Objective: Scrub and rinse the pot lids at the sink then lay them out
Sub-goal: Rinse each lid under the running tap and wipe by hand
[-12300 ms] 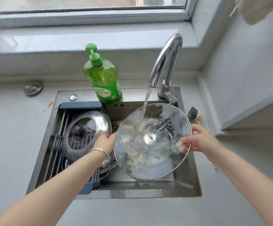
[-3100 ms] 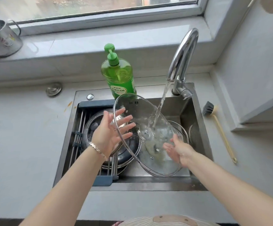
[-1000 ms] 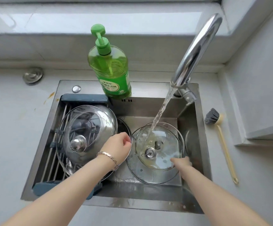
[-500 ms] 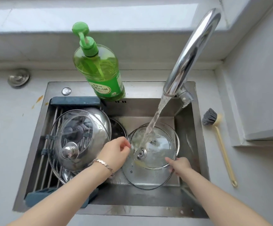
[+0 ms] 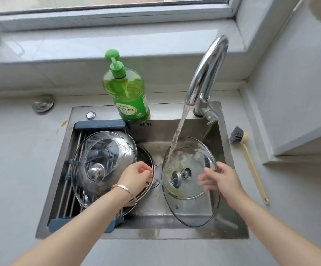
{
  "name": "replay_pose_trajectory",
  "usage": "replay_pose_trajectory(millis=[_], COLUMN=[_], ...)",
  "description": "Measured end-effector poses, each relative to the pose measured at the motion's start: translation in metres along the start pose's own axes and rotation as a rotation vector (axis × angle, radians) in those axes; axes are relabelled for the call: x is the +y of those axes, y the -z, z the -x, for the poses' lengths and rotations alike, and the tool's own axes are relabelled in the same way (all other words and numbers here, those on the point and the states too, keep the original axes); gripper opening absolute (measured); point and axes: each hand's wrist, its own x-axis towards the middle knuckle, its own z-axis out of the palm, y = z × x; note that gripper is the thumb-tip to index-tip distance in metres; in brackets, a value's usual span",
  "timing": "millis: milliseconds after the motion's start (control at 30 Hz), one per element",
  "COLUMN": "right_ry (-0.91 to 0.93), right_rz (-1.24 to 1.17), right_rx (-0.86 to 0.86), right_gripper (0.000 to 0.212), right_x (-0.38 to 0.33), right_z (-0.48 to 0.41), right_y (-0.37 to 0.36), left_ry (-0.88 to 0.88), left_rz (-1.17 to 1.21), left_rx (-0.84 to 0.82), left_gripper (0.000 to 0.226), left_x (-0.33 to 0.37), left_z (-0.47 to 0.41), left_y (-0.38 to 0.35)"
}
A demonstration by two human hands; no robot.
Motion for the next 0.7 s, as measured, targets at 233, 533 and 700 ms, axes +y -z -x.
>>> replay_pose_trajectory(millis=[233, 533, 700], right_ry=[0.047, -0.141, -0.088], right_rz=[-0.367, -0.633, -0.238], right_rx=[0.042, -0.066, 0.060], right_gripper=[0.015, 0.078, 0.018], right_x=[-0.049, -0.015, -0.012], right_z=[0.033, 0.034, 0.026], right_y=[0.061, 0.054, 0.022], left_ry=[0.090, 0.402, 0.418], left_rz=[-0.060, 1.028, 1.071], left_rx=[-0.038, -0.189, -0.031], left_gripper=[0.043, 0.068, 0.068], left_x=[-0.003, 0.004, -0.012], left_z=[0.006, 0.012, 0.021], left_y=[-0.012, 0.000, 0.006])
